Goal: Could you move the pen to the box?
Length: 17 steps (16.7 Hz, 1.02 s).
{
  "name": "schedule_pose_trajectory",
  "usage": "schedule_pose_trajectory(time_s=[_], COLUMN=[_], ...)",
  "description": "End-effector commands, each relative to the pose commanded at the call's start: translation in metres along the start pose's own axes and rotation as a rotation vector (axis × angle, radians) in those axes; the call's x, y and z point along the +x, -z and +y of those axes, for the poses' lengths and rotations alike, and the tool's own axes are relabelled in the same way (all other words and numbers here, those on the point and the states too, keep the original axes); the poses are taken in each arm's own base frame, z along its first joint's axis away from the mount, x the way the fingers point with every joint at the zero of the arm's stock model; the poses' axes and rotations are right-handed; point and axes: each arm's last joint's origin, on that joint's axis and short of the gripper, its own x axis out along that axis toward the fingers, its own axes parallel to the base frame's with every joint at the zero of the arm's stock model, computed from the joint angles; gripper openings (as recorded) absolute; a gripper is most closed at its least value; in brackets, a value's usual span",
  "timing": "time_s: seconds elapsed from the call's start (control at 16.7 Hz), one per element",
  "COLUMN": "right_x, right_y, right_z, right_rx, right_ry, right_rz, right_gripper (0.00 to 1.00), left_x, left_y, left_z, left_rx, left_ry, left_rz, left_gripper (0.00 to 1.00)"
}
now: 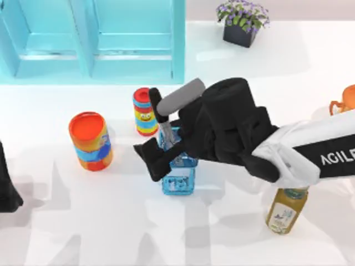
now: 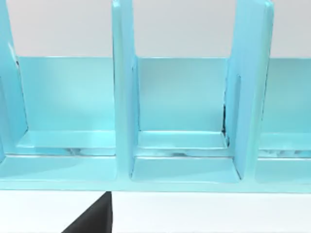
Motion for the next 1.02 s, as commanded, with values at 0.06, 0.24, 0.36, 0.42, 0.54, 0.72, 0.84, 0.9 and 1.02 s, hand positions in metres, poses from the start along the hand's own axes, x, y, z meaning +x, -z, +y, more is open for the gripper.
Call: schedule_pose_trajectory(time_s=[0.06,0.24,0.36,0.42,0.54,0.72,0.84,0.9,1.02], right_x=[0.0,0.0,0.0,0.0,0.0,0.0,0.0,0.0,-0.0012], right_y=[0.0,0.0,0.0,0.0,0.0,0.0,0.0,0.0,-0.0027], right_z=[0.0,0.0,0.0,0.0,0.0,0.0,0.0,0.0,0.0004], right_rx=[0.0,0.0,0.0,0.0,0.0,0.0,0.0,0.0,0.002], right_ry=[0.0,0.0,0.0,0.0,0.0,0.0,0.0,0.0,-0.005], right_rz=[0.0,0.0,0.0,0.0,0.0,0.0,0.0,0.0,-0.006], right_gripper=[0.47,0.25,0.1,0.02,0.0,0.0,0.0,0.0,0.0], left_x=[0.0,0.0,0.0,0.0,0.0,0.0,0.0,0.0,0.0], left_y=[0.0,0.0,0.0,0.0,0.0,0.0,0.0,0.0,0.0], left_z=[0.0,0.0,0.0,0.0,0.0,0.0,0.0,0.0,0.0], left_rx=[0.0,0.0,0.0,0.0,0.0,0.0,0.0,0.0,0.0], left_ry=[0.0,0.0,0.0,0.0,0.0,0.0,0.0,0.0,0.0], left_rz=[0.0,0.0,0.0,0.0,0.0,0.0,0.0,0.0,0.0], left_gripper=[1.0,1.0,1.0,1.0,1.0,1.0,1.0,1.0,1.0])
